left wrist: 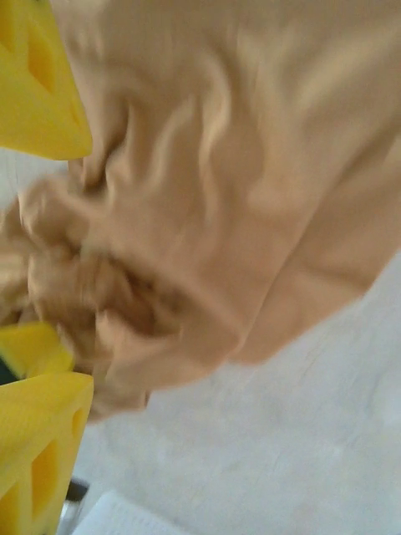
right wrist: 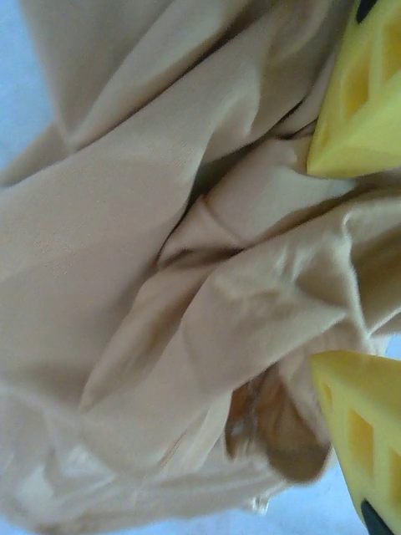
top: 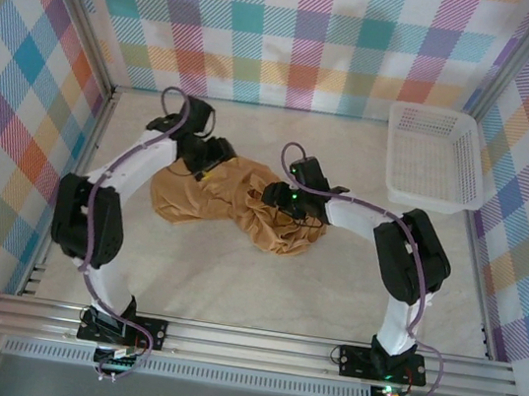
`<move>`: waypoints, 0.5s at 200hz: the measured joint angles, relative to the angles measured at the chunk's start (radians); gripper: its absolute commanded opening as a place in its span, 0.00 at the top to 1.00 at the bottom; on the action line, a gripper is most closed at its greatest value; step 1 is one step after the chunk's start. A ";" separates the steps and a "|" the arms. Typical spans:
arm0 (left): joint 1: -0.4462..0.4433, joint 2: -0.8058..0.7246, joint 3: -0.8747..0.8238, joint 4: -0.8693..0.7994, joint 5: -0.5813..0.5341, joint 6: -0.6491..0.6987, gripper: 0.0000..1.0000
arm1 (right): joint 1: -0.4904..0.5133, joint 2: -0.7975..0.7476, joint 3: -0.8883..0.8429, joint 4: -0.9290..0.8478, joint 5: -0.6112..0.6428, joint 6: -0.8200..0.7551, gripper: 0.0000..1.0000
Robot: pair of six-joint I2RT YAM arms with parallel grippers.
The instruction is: Fold the inside-out t-shirt
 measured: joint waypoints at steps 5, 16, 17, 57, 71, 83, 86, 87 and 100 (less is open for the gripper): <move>0.024 -0.027 -0.035 -0.008 -0.011 0.011 0.32 | 0.002 0.000 0.005 -0.013 0.004 -0.003 0.40; 0.076 -0.079 -0.118 -0.015 -0.033 0.030 0.32 | 0.006 0.002 0.021 -0.045 0.015 -0.010 0.39; 0.085 -0.085 -0.130 -0.016 -0.035 0.033 0.32 | 0.006 0.002 0.024 -0.048 0.015 -0.011 0.39; 0.241 -0.119 -0.347 -0.018 -0.044 0.077 0.33 | 0.035 -0.007 0.087 -0.159 0.093 -0.060 0.37; 0.246 -0.110 -0.364 -0.016 -0.045 0.092 0.34 | 0.055 -0.042 0.078 -0.201 0.121 -0.089 0.36; 0.247 -0.097 -0.364 -0.010 -0.048 0.105 0.36 | 0.069 -0.077 0.075 -0.232 0.128 -0.116 0.34; 0.249 -0.092 -0.364 -0.009 -0.050 0.106 0.36 | 0.072 -0.082 0.076 -0.238 0.129 -0.121 0.34; 0.249 -0.090 -0.364 -0.008 -0.051 0.107 0.36 | 0.073 -0.085 0.076 -0.239 0.129 -0.124 0.34; 0.254 -0.064 -0.364 0.002 -0.052 0.117 0.38 | 0.084 -0.100 0.076 -0.245 0.131 -0.145 0.34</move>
